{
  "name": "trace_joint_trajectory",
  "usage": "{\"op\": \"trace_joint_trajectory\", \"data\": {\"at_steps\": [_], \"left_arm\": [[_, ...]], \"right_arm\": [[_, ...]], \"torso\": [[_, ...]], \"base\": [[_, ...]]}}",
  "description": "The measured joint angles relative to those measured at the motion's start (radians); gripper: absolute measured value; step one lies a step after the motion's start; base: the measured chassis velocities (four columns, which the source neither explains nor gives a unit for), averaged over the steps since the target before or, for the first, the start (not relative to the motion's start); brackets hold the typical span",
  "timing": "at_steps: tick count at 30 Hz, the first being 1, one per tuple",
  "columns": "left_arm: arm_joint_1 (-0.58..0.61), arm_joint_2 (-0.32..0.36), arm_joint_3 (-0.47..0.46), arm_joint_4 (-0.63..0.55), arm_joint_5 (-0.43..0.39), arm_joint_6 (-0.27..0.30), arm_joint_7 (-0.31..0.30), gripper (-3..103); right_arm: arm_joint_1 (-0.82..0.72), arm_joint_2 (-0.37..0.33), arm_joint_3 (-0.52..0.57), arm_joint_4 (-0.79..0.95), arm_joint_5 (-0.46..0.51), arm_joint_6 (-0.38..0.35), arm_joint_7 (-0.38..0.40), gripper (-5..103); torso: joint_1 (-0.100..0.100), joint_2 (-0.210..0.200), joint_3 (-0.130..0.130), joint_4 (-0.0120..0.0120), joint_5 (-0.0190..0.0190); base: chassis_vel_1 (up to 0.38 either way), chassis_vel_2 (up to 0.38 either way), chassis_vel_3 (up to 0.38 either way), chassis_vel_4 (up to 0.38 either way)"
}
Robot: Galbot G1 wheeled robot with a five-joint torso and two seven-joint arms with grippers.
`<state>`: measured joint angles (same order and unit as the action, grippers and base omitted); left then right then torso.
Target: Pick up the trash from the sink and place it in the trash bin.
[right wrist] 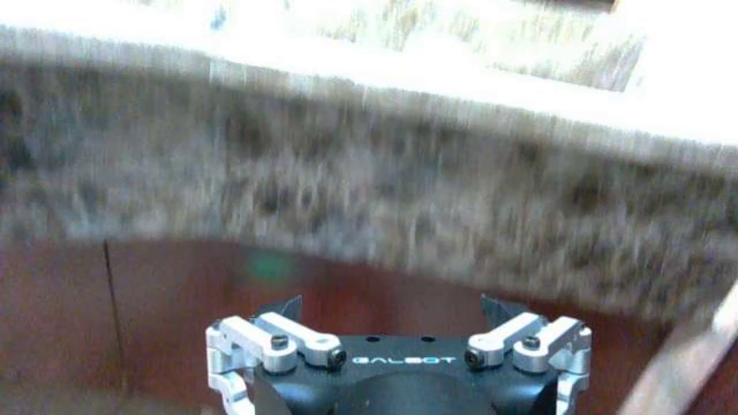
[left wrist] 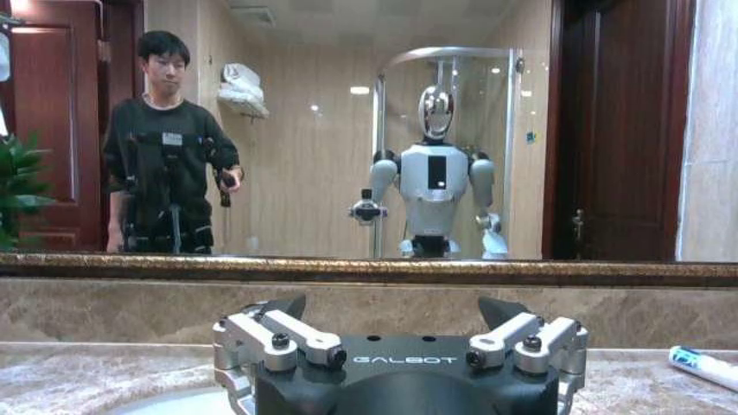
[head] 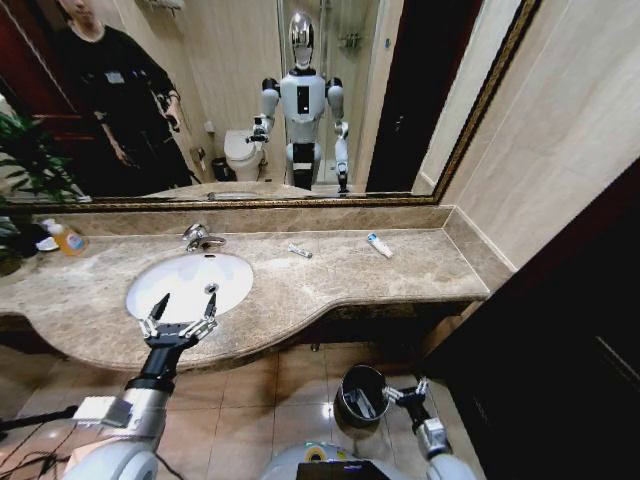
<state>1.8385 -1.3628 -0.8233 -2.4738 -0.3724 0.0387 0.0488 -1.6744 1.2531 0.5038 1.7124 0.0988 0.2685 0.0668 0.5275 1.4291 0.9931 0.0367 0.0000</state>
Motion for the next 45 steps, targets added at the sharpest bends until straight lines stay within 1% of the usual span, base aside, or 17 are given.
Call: {"op": "trace_joint_trajectory", "data": {"at_steps": [2, 8, 10, 13, 17, 18, 20, 22, 24, 25, 28, 30, 32, 36, 40, 41, 45], "left_arm": [[0.000, 0.000, 0.000, 0.000, 0.000, 0.000, 0.000, 100], [0.000, 0.000, 0.000, 0.000, 0.000, 0.000, 0.000, 100], [0.000, 0.000, 0.000, 0.000, 0.000, 0.000, 0.000, 100], [0.000, 0.000, 0.000, 0.000, 0.000, 0.000, 0.000, 100], [0.000, 0.000, 0.000, 0.000, 0.000, 0.000, 0.000, 100], [0.000, 0.000, 0.000, 0.000, 0.000, 0.000, 0.000, 100], [0.000, 0.000, 0.000, 0.000, 0.000, 0.000, 0.000, 100], [0.000, 0.000, 0.000, 0.000, 0.000, 0.000, 0.000, 100], [0.000, 0.000, 0.000, 0.000, 0.000, 0.000, 0.000, 100], [0.000, 0.000, 0.000, 0.000, 0.000, 0.000, 0.000, 100], [0.000, 0.000, 0.000, 0.000, 0.000, 0.000, 0.000, 100], [0.000, 0.000, 0.000, 0.000, 0.000, 0.000, 0.000, 100], [0.000, 0.000, 0.000, 0.000, 0.000, 0.000, 0.000, 100], [0.000, 0.000, 0.000, 0.000, 0.000, 0.000, 0.000, 100], [0.000, 0.000, 0.000, 0.000, 0.000, 0.000, 0.000, 100], [0.000, 0.000, 0.000, 0.000, 0.000, 0.000, 0.000, 100], [0.000, 0.000, 0.000, 0.000, 0.000, 0.000, 0.000, 100]], "right_arm": [[-0.003, -0.014, 0.005, 0.105, 0.017, -0.040, 0.008, 100], [0.042, -0.032, 0.003, 0.225, 0.048, -0.108, 0.014, 100], [0.104, -0.052, -0.003, 0.271, 0.082, -0.171, 0.018, 100], [0.145, -0.069, -0.008, 0.282, 0.102, -0.207, 0.018, 100], [0.256, -0.124, -0.024, 0.270, 0.167, -0.299, 0.010, 100], [0.256, -0.124, -0.024, 0.270, 0.167, -0.299, 0.010, 100], [0.340, -0.159, -0.035, 0.234, 0.222, -0.354, -0.005, 100], [0.369, -0.170, -0.037, 0.217, 0.237, -0.367, -0.015, 100], [0.462, -0.199, -0.038, 0.147, 0.270, -0.391, -0.079, 100], [0.462, -0.199, -0.038, 0.147, 0.270, -0.391, -0.079, 100], [0.585, -0.223, -0.049, 0.040, 0.321, -0.415, -0.152, 100], [0.612, -0.226, -0.054, 0.013, 0.330, -0.419, -0.164, 100], [0.698, -0.229, -0.071, -0.091, 0.341, -0.421, -0.212, 100], [0.777, -0.231, -0.094, -0.184, 0.343, -0.422, -0.239, 100], [0.948, -0.224, -0.169, -0.351, 0.363, -0.422, -0.253, 100], [0.948, -0.224, -0.169, -0.351, 0.363, -0.422, -0.253, 100], [1.052, -0.196, -0.222, -0.466, 0.404, -0.448, -0.260, 100]], "torso": [[0.000, 0.000, 0.000, 0.0002, 0.0000], [0.000, 0.000, 0.000, 0.0002, 0.0000], [0.000, 0.000, 0.000, 0.0001, 0.0000], [0.000, 0.000, 0.000, 0.0002, 0.0000], [0.000, 0.000, 0.000, 0.0001, 0.0000], [0.000, 0.000, 0.000, 0.0001, 0.0000], [0.000, 0.000, 0.000, 0.0000, 0.0003], [0.000, 0.000, 0.000, 0.0002, 0.0000], [0.000, 0.000, 0.000, 0.0002, 0.0001], [0.000, 0.000, 0.000, 0.0002, 0.0001], [0.000, 0.000, 0.000, 0.0000, 0.0002], [0.000, 0.000, 0.000, 0.0002, 0.0001], [0.000, 0.000, 0.000, 0.0001, 0.0003], [0.000, 0.000, 0.000, -0.0001, 0.0003], [0.000, 0.000, 0.000, 0.0002, -0.0001], [0.000, 0.000, 0.000, 0.0002, -0.0001], [0.000, 0.000, 0.000, 0.0003, 0.0001]], "base": [[0.000, 0.000, 0.000, 0.000], [0.000, 0.000, 0.000, 0.000], [0.000, 0.000, 0.000, 0.000], [0.000, 0.000, 0.000, 0.000], [0.000, 0.000, 0.000, 0.000], [0.000, 0.000, 0.000, 0.000], [0.000, 0.000, 0.000, 0.000], [0.000, 0.000, 0.000, 0.000], [0.000, 0.000, 0.000, 0.000], [0.000, 0.000, 0.000, 0.000], [0.000, 0.000, 0.000, 0.000], [0.000, 0.000, 0.000, 0.000], [0.000, 0.000, 0.000, 0.000], [0.000, 0.000, 0.000, 0.000], [0.000, 0.000, 0.000, 0.000], [0.000, 0.000, 0.000, 0.000], [0.000, 0.000, 0.000, 0.000]]}}
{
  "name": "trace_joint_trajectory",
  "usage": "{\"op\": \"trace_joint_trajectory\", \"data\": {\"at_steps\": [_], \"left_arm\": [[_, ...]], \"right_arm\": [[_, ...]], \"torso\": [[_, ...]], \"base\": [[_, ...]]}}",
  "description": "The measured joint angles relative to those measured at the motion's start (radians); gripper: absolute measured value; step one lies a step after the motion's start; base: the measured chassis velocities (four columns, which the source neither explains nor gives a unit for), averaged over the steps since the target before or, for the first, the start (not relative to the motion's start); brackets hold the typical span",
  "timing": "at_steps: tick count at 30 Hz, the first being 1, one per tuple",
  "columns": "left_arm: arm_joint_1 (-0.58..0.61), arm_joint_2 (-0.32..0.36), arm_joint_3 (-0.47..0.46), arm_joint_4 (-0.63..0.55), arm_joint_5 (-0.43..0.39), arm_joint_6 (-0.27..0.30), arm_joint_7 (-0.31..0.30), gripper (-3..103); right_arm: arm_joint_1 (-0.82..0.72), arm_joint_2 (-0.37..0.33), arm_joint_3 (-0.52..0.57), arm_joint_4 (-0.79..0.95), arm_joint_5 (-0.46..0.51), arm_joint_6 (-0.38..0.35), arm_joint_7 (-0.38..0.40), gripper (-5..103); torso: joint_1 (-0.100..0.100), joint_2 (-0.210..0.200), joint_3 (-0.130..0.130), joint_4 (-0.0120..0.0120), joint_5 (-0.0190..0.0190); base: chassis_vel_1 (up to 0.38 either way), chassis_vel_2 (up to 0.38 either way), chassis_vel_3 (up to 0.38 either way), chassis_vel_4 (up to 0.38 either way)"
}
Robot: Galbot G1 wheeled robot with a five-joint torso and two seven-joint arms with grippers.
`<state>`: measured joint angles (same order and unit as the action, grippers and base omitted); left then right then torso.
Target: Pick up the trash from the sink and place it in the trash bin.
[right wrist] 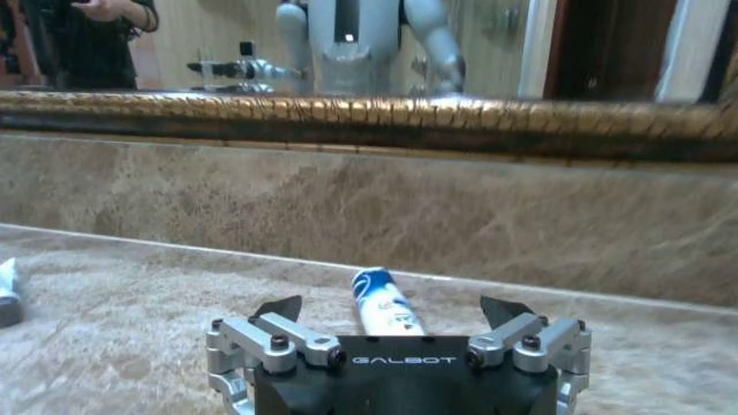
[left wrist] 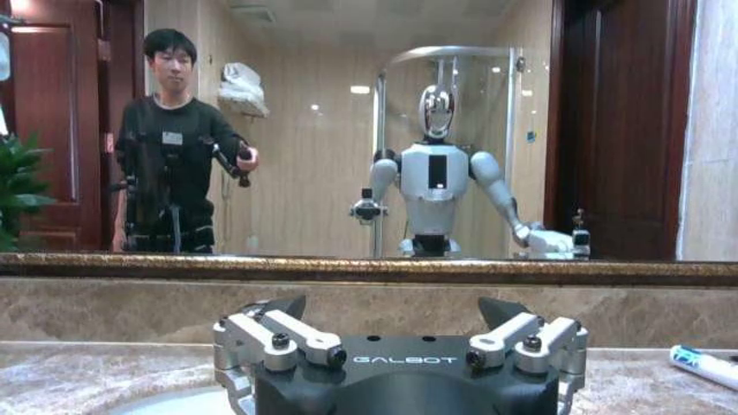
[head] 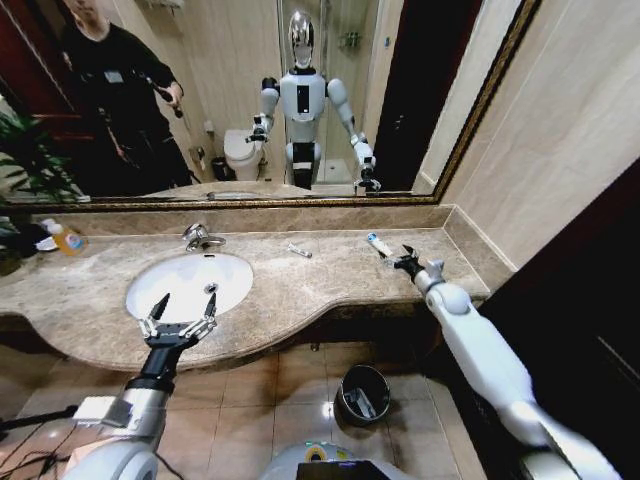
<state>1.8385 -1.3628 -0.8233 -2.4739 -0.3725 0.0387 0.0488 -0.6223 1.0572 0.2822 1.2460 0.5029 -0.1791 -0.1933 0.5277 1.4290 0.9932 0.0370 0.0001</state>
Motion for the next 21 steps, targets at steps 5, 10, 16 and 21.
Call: {"op": "trace_joint_trajectory", "data": {"at_steps": [5, 10, 16, 21], "left_arm": [[0.000, 0.000, 0.000, 0.000, 0.000, 0.000, 0.000, 100], [0.000, 0.000, 0.000, 0.000, 0.000, 0.000, 0.000, 100], [0.000, 0.000, 0.000, 0.000, 0.000, 0.000, 0.000, 100], [0.000, 0.000, 0.000, 0.000, 0.000, 0.000, 0.000, 100]], "right_arm": [[0.070, 0.025, -0.024, -0.098, 0.001, -0.028, -0.038, 100], [0.108, 0.032, -0.034, -0.144, -0.004, -0.051, -0.053, 100], [0.118, 0.033, -0.036, -0.166, -0.006, -0.069, -0.050, 91], [0.111, 0.033, -0.035, -0.168, -0.007, -0.072, -0.047, 76]], "torso": [[0.000, 0.000, 0.000, -0.0001, -0.0002], [0.000, 0.000, 0.000, -0.0001, -0.0001], [0.000, 0.000, 0.000, -0.0002, 0.0000], [0.000, 0.000, 0.000, -0.0002, -0.0001]], "base": [[0.000, 0.000, 0.000, 0.000], [0.000, 0.000, 0.000, 0.000], [0.000, 0.000, 0.000, 0.000], [0.000, 0.000, 0.000, 0.000]]}}
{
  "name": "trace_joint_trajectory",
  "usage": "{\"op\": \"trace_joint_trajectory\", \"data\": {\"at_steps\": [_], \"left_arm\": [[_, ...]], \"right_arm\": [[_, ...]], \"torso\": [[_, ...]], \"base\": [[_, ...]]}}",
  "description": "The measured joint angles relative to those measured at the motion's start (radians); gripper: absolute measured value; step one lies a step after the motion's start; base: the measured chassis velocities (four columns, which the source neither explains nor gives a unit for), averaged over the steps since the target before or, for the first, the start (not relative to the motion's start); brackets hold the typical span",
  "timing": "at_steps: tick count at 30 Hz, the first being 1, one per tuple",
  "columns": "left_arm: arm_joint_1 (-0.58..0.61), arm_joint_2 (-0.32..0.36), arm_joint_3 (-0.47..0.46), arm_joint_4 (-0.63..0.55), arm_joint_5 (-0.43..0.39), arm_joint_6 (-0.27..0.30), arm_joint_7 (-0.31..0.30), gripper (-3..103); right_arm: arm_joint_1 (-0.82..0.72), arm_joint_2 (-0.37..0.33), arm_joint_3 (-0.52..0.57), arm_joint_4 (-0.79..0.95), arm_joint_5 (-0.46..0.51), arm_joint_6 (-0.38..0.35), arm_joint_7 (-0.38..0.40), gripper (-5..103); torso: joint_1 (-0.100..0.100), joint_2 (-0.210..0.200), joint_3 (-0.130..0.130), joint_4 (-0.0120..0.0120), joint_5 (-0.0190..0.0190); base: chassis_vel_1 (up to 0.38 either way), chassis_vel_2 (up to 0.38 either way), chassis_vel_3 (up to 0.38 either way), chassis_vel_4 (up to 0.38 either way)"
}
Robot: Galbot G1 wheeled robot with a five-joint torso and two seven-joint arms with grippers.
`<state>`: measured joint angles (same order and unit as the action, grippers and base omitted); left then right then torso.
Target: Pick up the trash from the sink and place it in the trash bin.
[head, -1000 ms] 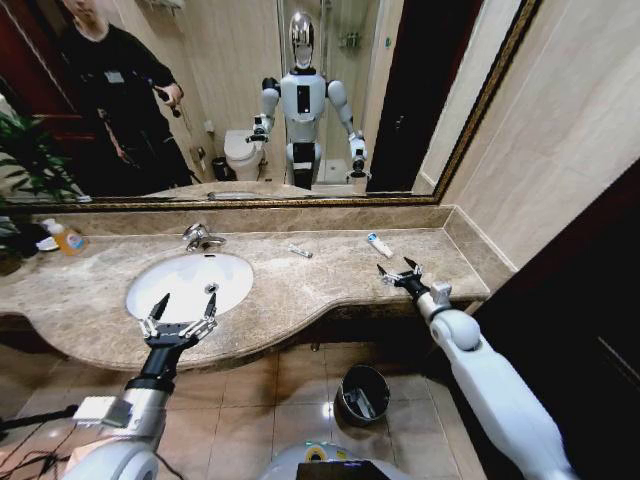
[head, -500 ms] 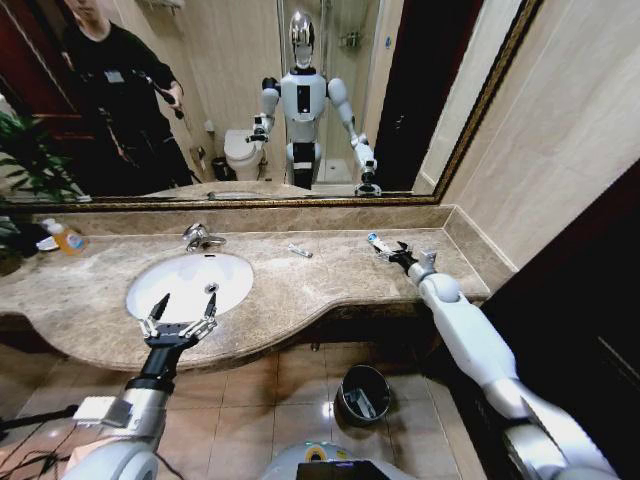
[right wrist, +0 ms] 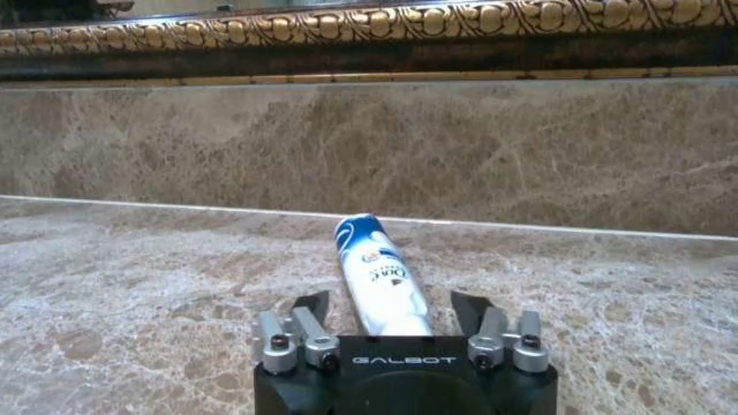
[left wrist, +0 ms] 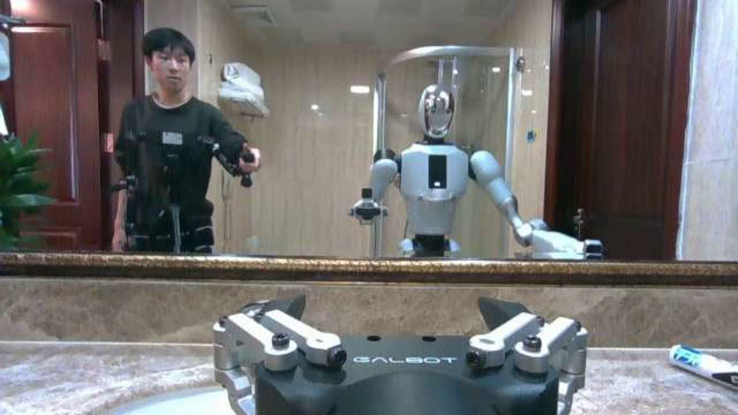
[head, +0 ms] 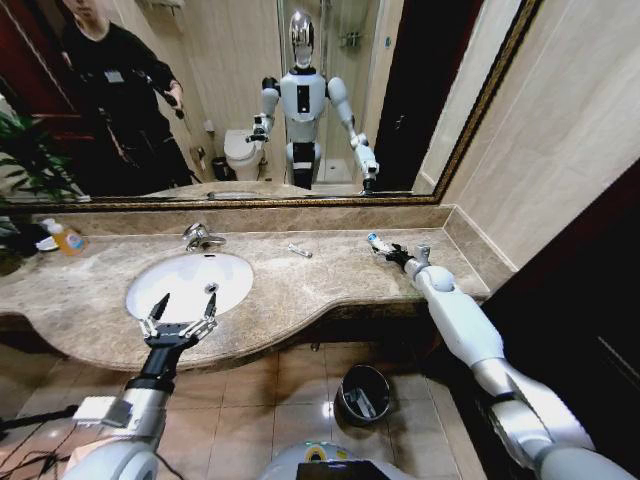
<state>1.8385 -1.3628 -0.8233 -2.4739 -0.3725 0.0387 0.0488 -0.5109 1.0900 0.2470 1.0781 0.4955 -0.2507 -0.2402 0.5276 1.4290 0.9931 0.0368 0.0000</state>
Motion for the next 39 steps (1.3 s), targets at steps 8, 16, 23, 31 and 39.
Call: {"op": "trace_joint_trajectory", "data": {"at_steps": [8, 16, 23, 31, 39], "left_arm": [[0.000, 0.000, 0.000, 0.000, 0.000, 0.000, 0.000, 100], [0.000, 0.000, 0.000, 0.000, 0.000, 0.000, 0.000, 100], [0.000, 0.000, 0.000, 0.000, 0.000, 0.000, 0.000, 100], [0.000, 0.000, 0.000, 0.000, 0.000, 0.000, 0.000, 100], [0.000, 0.000, 0.000, 0.000, 0.000, 0.000, 0.000, 100]], "right_arm": [[-0.010, -0.001, 0.003, 0.003, -0.005, 0.006, 0.006, 48], [-0.034, 0.003, 0.009, 0.040, -0.006, 0.022, 0.039, 26], [-0.125, -0.035, 0.048, 0.240, 0.032, 0.012, 0.093, 26], [-0.371, -0.111, 0.126, 0.568, 0.089, 0.002, 0.178, 26], [-0.629, -0.110, 0.192, 0.853, 0.075, -0.003, 0.268, 26]], "torso": [[0.000, 0.000, 0.000, 0.0000, 0.0000], [0.000, 0.000, 0.000, 0.0000, 0.0000], [0.000, 0.000, 0.000, 0.0001, -0.0001], [0.000, 0.000, 0.000, 0.0001, -0.0003], [0.000, 0.000, 0.000, 0.0001, -0.0001]], "base": [[0.000, 0.000, 0.000, 0.000], [0.000, 0.000, 0.000, 0.000], [0.000, 0.000, 0.000, 0.000], [0.000, 0.000, 0.000, 0.000], [0.000, 0.000, 0.000, 0.000]]}}
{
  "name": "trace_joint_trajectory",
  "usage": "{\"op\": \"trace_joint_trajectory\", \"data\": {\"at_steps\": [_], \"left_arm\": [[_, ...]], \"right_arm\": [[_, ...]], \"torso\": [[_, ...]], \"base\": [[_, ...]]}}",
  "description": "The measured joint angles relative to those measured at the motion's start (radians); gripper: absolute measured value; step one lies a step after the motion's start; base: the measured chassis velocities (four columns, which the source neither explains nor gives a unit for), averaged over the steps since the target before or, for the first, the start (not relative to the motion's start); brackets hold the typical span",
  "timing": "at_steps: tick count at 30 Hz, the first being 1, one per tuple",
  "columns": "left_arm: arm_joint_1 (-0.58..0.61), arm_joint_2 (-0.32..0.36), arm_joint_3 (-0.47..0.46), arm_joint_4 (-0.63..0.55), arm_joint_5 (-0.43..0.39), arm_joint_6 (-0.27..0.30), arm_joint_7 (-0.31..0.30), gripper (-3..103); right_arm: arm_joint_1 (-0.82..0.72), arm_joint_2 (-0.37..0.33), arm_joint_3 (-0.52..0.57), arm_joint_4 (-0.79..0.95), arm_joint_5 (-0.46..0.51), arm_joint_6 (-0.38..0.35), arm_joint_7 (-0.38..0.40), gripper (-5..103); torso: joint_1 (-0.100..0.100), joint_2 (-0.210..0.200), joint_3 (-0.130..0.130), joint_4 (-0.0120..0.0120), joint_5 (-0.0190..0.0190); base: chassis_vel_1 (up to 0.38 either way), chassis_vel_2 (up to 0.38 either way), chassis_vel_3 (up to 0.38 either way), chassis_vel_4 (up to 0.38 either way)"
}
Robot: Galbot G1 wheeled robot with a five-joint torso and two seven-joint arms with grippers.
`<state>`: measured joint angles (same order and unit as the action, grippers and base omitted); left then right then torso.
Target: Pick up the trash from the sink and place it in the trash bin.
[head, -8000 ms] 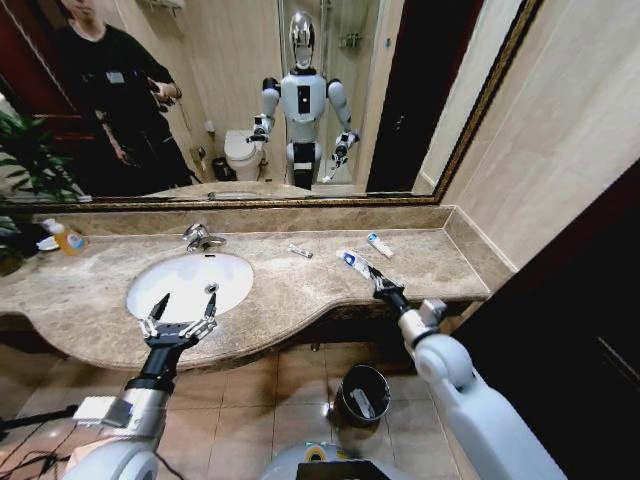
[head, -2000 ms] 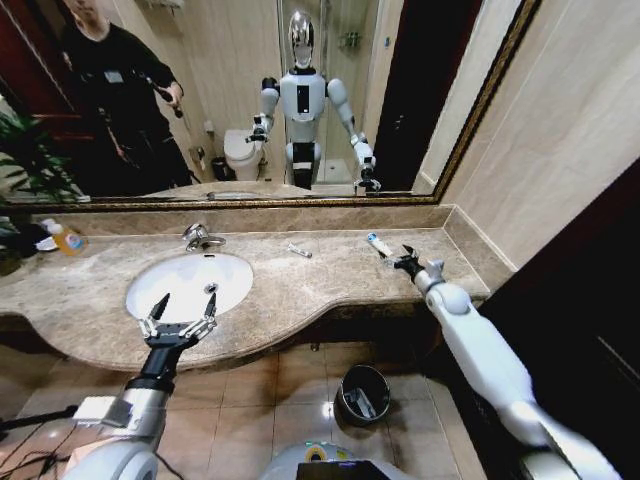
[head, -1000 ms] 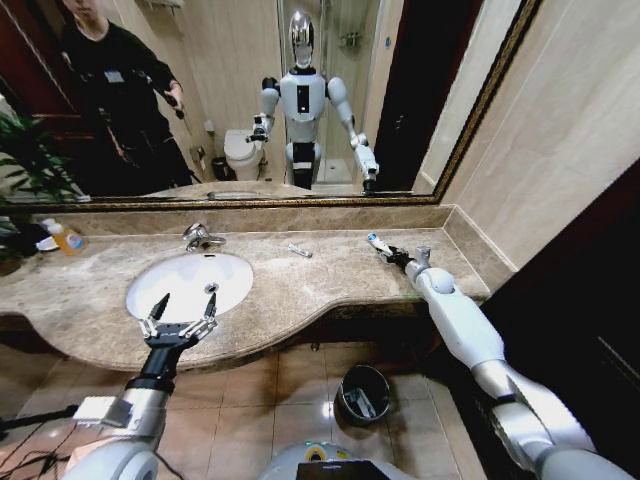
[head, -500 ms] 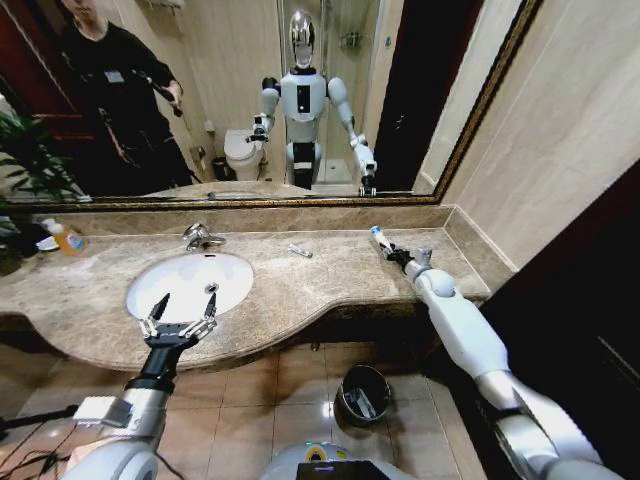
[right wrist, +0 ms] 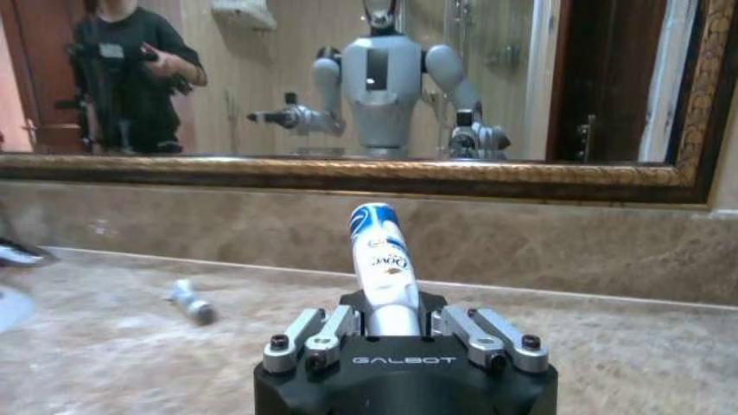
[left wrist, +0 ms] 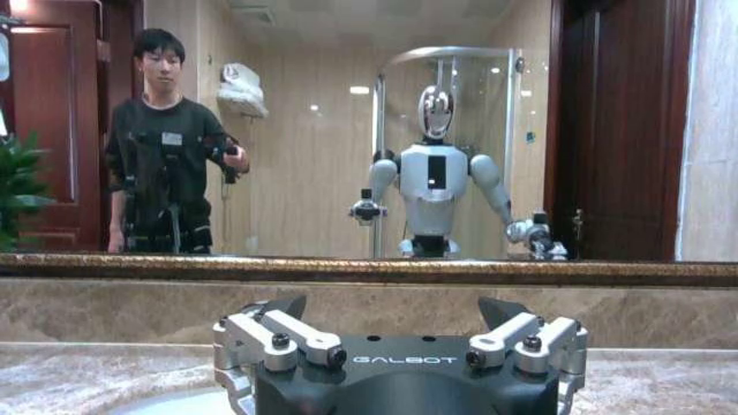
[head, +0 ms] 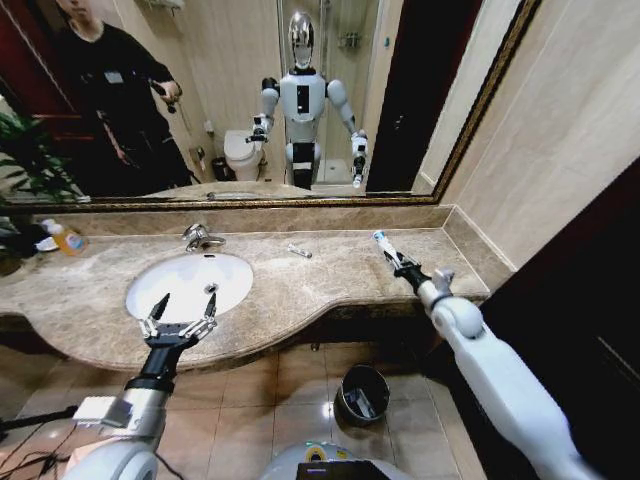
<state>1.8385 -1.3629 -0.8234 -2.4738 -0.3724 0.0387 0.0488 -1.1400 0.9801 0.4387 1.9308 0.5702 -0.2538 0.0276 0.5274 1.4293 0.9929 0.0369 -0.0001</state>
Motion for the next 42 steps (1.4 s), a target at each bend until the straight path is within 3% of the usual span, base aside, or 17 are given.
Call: {"op": "trace_joint_trajectory", "data": {"at_steps": [9, 13, 16, 18, 19, 21, 25, 34, 37, 42], "left_arm": [[0.000, 0.000, 0.000, 0.000, 0.000, 0.000, 0.000, 100], [0.000, 0.000, 0.000, 0.000, 0.000, 0.000, 0.000, 100], [0.000, 0.000, 0.000, 0.000, 0.000, 0.000, 0.000, 100], [0.000, 0.000, 0.000, 0.000, 0.000, 0.000, 0.000, 100], [0.000, 0.000, 0.000, 0.000, 0.000, 0.000, 0.000, 100], [0.000, 0.000, 0.000, 0.000, 0.000, 0.000, 0.000, 100], [0.000, 0.000, 0.000, 0.000, 0.000, 0.000, 0.000, 100], [0.000, 0.000, 0.000, 0.000, 0.000, 0.000, 0.000, 100], [0.000, 0.000, 0.000, 0.000, 0.000, 0.000, 0.000, 100], [0.000, 0.000, 0.000, 0.000, 0.000, 0.000, 0.000, 100]], "right_arm": [[-0.240, 0.096, 0.065, 0.143, -0.088, 0.034, 0.028, 26], [-0.348, 0.148, 0.090, 0.156, -0.157, 0.103, -0.001, 26], [-0.419, 0.188, 0.110, 0.143, -0.175, 0.197, -0.062, 26], [-0.474, 0.229, 0.135, 0.097, -0.194, 0.320, -0.177, 26], [-0.474, 0.229, 0.135, 0.097, -0.194, 0.320, -0.177, 26], [-0.505, 0.257, 0.151, 0.053, -0.208, 0.410, -0.258, 26], [-0.553, 0.301, 0.159, -0.012, -0.221, 0.495, -0.328, 26], [-0.526, 0.355, 0.154, -0.235, -0.327, 0.598, -0.337, 26], [-0.472, 0.378, 0.136, -0.407, -0.385, 0.650, -0.324, 26], [-0.407, 0.398, 0.104, -0.559, -0.418, 0.677, -0.274, 26]], "torso": [[0.000, 0.000, 0.000, -0.0001, 0.0002], [0.000, 0.000, 0.000, -0.0002, 0.0001], [0.000, 0.000, 0.000, -0.0001, 0.0000], [0.000, 0.000, 0.000, -0.0001, 0.0000], [0.000, 0.000, 0.000, -0.0001, 0.0000], [0.000, 0.000, 0.000, -0.0002, 0.0000], [0.000, 0.000, 0.000, -0.0001, -0.0002], [0.000, 0.000, 0.000, 0.0000, 0.0001], [0.000, 0.000, 0.000, 0.0000, 0.0000], [0.000, 0.000, 0.000, 0.0000, 0.0001]], "base": [[0.000, 0.000, 0.000, 0.000], [0.000, 0.000, 0.000, 0.000], [0.000, 0.000, 0.000, 0.000], [0.000, 0.000, 0.000, 0.000], [0.000, 0.000, 0.000, 0.000], [0.000, 0.000, 0.000, 0.000], [0.000, 0.000, 0.000, 0.000], [0.000, 0.000, 0.000, 0.000], [0.000, 0.000, 0.000, 0.000], [0.000, 0.000, 0.000, 0.000]]}}
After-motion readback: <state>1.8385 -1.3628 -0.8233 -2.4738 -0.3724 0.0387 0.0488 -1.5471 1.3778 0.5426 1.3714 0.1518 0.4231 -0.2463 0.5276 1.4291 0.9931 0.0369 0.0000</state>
